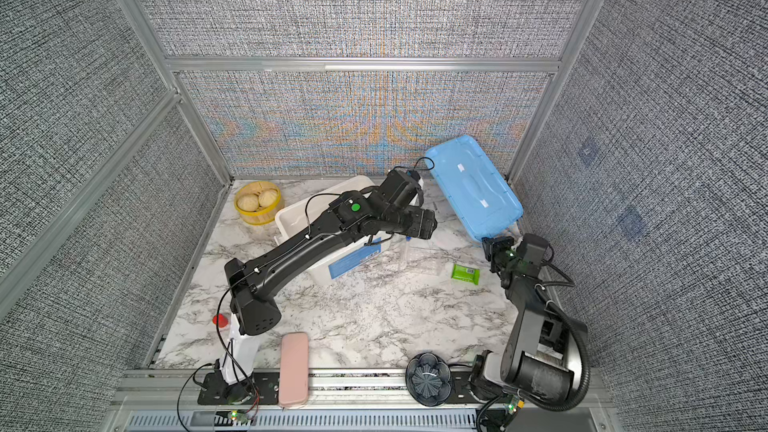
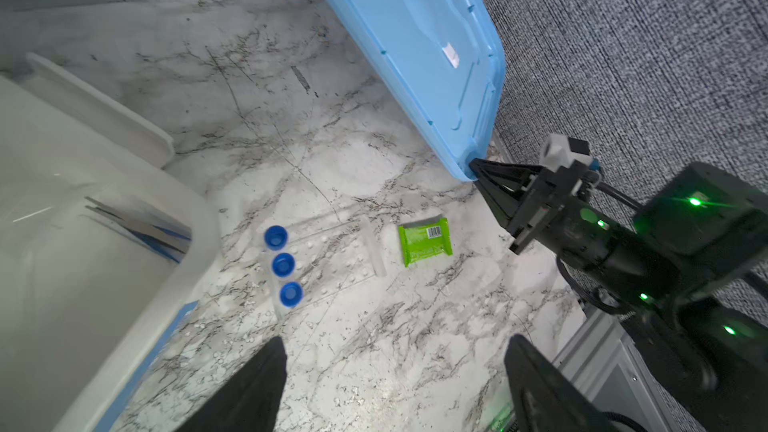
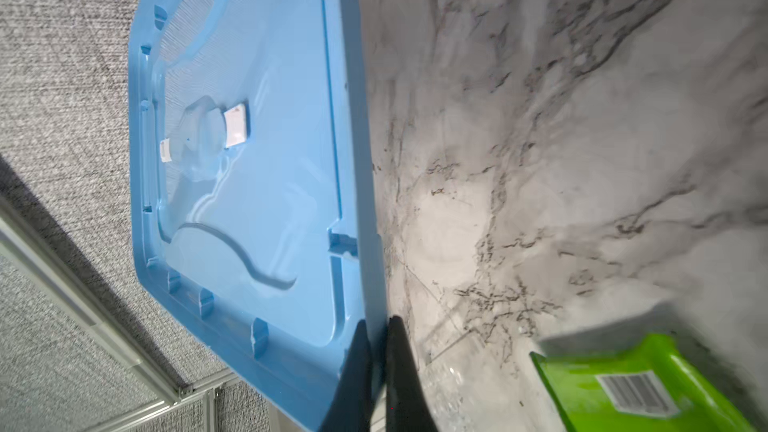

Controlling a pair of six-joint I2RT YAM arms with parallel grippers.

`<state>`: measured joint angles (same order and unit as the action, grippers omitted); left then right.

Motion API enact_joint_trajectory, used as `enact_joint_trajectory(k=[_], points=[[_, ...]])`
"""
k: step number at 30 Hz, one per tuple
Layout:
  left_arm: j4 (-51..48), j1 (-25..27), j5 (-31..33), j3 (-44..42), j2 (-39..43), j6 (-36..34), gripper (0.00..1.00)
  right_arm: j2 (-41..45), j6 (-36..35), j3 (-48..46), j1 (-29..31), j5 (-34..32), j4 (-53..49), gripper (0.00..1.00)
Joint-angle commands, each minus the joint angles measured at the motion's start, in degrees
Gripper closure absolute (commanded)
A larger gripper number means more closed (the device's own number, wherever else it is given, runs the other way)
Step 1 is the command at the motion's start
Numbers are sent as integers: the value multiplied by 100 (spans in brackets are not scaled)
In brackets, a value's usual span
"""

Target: Organize the chemistry lab equipment

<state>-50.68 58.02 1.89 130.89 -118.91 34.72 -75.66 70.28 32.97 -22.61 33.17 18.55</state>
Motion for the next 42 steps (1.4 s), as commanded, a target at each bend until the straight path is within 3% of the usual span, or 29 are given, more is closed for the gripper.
enact_joint_trajectory(k=[1,12,27,34,42], points=[[198,-133,293,-176,172,-3,15,298,-240,162,172,285,-84,100],[1520,-489,6,-1176,1019,-46,13,1182,-347,499,1309,271,-683,100],[3301,-1254,437,-4320,3192,977,16,1828,-781,1020,3510,-783,-1563,100],[4686,-1346,373,-5703,4225,891,39,1645,-806,1192,4489,-1330,-1611,100],[4679,-1357,585,-5955,4673,758,69,1160,-804,1577,5303,-1823,-1445,100]])
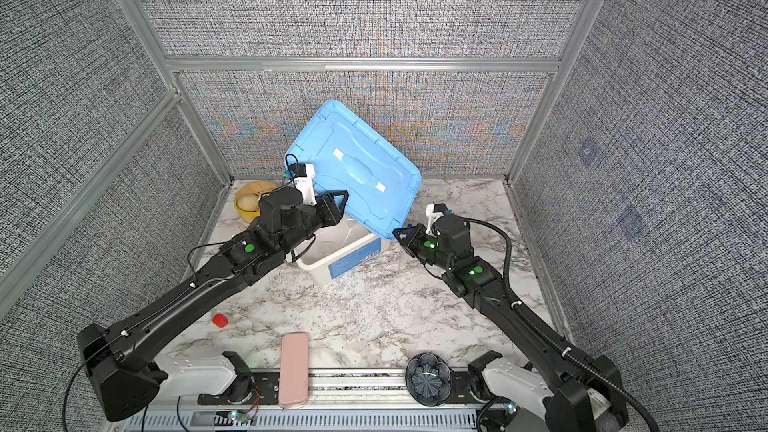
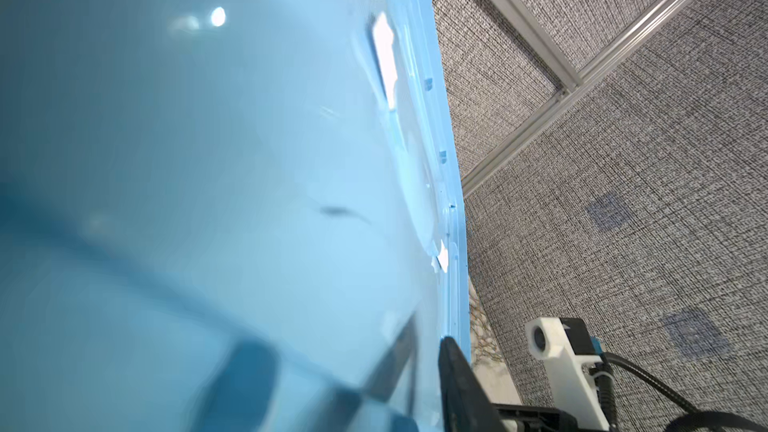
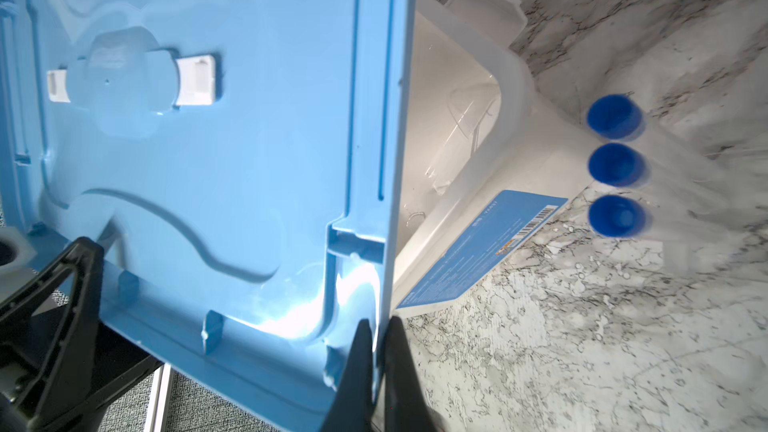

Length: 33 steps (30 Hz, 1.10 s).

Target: Organize the chemistry lab equipment

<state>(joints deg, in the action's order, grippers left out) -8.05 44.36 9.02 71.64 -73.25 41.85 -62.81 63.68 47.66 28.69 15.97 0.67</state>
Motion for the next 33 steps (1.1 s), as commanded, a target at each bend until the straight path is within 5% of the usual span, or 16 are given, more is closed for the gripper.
enact_joint_trajectory(k=[1,4,9,16,24,33], points=[[379,5,-49,-51,171,19,73,-208,-129,145,274,-164,390,100],[243,4,282,-145,397,-93,86,-497,-76,290,523,-308,502,100],[-53,5,956,-350,892,-309,91,-1050,-175,688,952,-498,607,94],[-591,7,1891,-469,1723,-1120,98,-1479,-417,1230,1207,-258,374,62],[-1756,4,3261,95,2125,-3083,98,-1193,-2677,2083,1198,-201,-1565,48],[-2627,3,3472,517,1993,-4735,98,-751,-4232,2250,1188,-52,-1381,44]])
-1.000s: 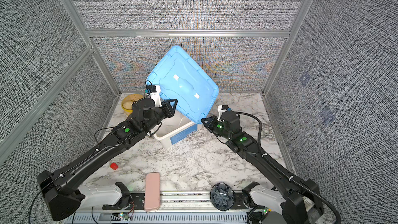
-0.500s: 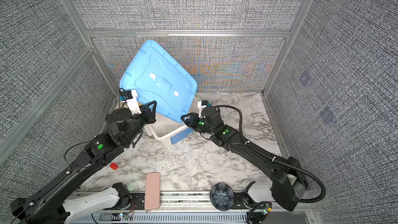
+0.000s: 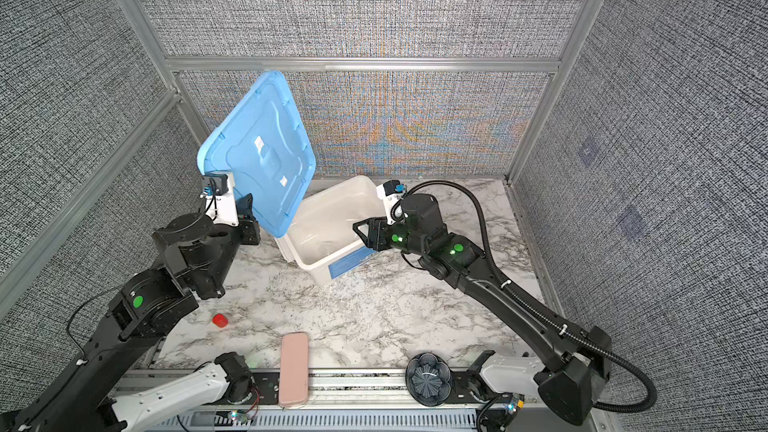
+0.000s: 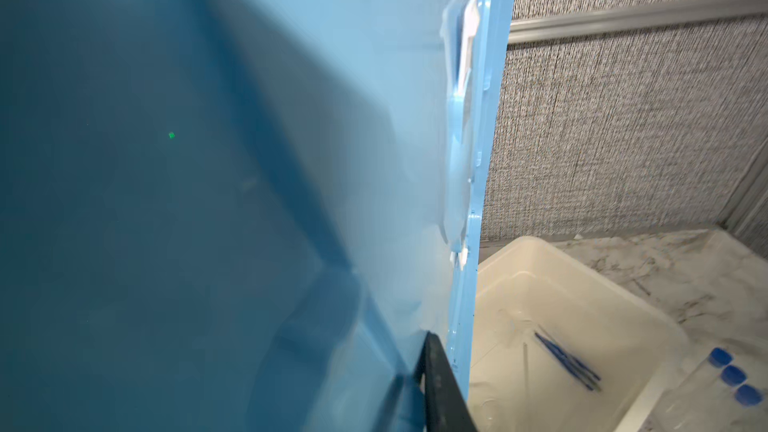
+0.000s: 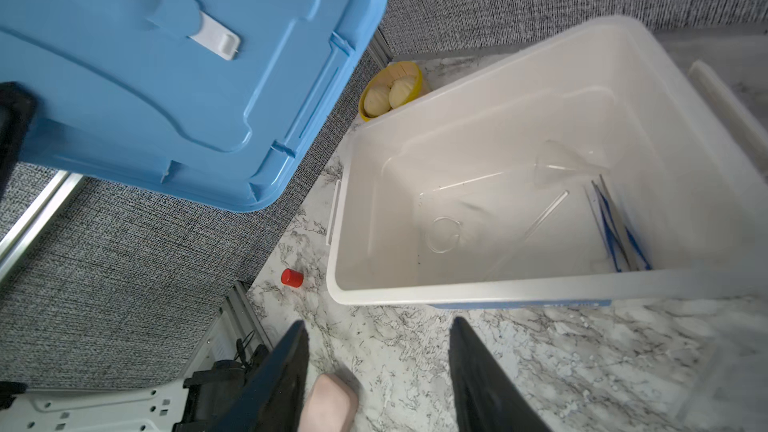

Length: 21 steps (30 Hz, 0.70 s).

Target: Organize the chemistry lab equipment

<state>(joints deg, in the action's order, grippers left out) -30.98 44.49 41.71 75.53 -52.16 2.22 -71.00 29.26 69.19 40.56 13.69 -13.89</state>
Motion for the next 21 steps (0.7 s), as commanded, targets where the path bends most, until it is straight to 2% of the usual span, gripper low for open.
enact_joint_trajectory(k=[1,3,5,7,10,12,13,15,17,18,19,21], points=[[-447,-5,255,182,-201,-925,98,79,-846,164,-8,317,88,41],[-558,-3,323,236,-334,-1204,98,59,-930,305,-52,842,200,37],[-369,-6,390,148,-388,-1577,98,48,-1038,384,-94,1424,451,40],[-131,-7,390,24,-432,-2013,98,140,-1806,409,-68,1941,628,44],[189,-2,568,-139,-488,-2542,98,466,-3728,214,47,1713,647,43],[431,-5,722,-211,-531,-2863,98,714,-4656,-79,73,1230,885,37],[554,-2,762,-243,-562,-3031,98,787,-4805,-156,68,781,1039,35],[780,-2,841,-299,-655,-3408,98,770,-5222,-20,67,402,919,33],[951,3,946,-350,-781,-3775,98,711,-5675,79,60,417,778,31],[1052,7,1035,-359,-872,-4002,98,715,-6303,-51,71,671,826,29],[1127,7,1121,-363,-959,-4173,98,747,-6818,-333,67,760,1188,29],[1234,24,1266,-356,-1104,-4454,98,717,-7120,-632,9,602,1968,29]])
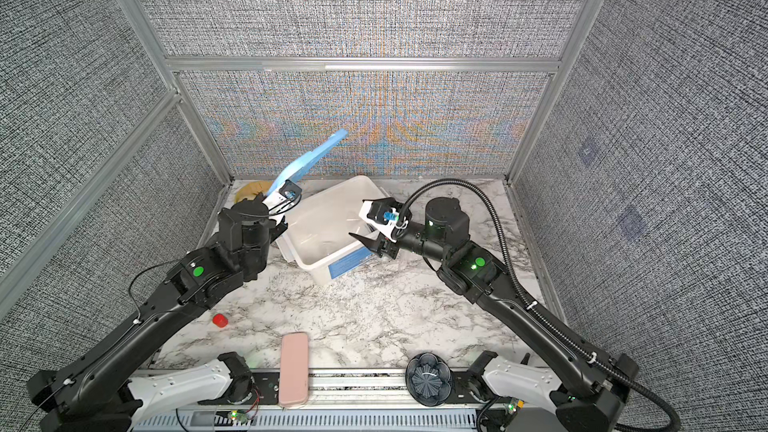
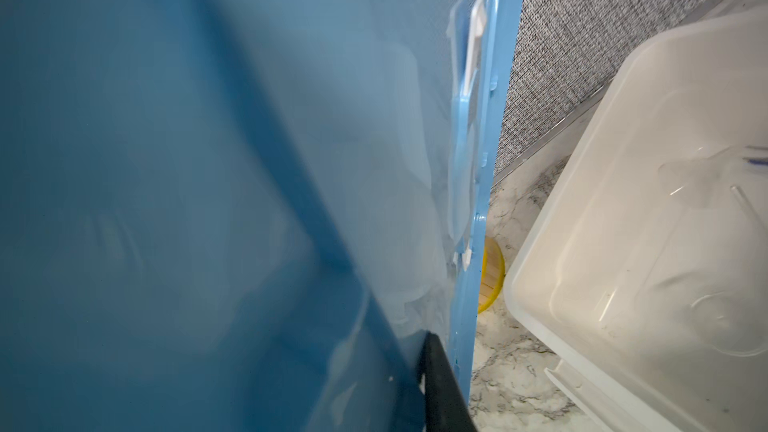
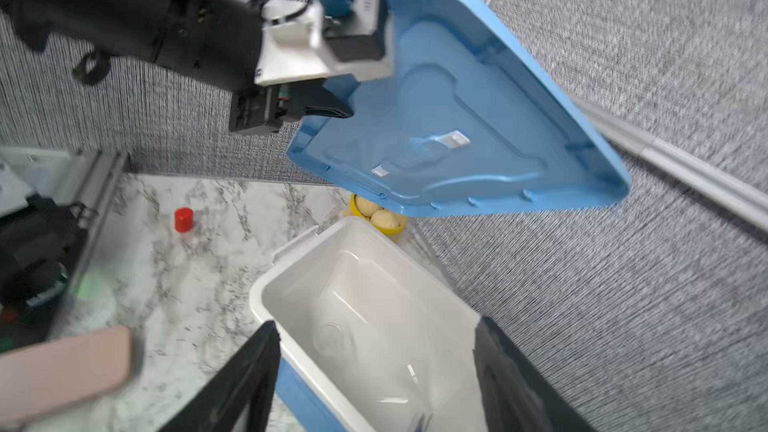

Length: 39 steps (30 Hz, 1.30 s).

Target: Organize the chemistry lab equipment

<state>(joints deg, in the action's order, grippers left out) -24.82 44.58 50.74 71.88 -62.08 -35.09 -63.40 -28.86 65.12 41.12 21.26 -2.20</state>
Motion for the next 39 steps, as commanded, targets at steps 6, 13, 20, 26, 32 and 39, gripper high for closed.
enact_joint_trajectory(k=[6,13,20,26,32,39], points=[[751,221,98,-108,-421,-1015,98,-517,-2361,56,-188,-69,824,28],[688,315,-173,-306,-592,-1386,98,-971,-2442,273,-724,397,1146,29],[861,389,-222,-384,-639,-1549,98,-1394,-2931,522,-955,1216,758,32],[1258,447,-90,-562,-700,-1810,98,-1796,-3164,808,-975,1188,666,39],[1424,502,8,-658,-852,-1992,97,-2029,-3637,805,-1001,1163,623,60],[1338,685,233,-644,-1053,-1932,88,-2107,-4260,660,-1045,993,405,75]])
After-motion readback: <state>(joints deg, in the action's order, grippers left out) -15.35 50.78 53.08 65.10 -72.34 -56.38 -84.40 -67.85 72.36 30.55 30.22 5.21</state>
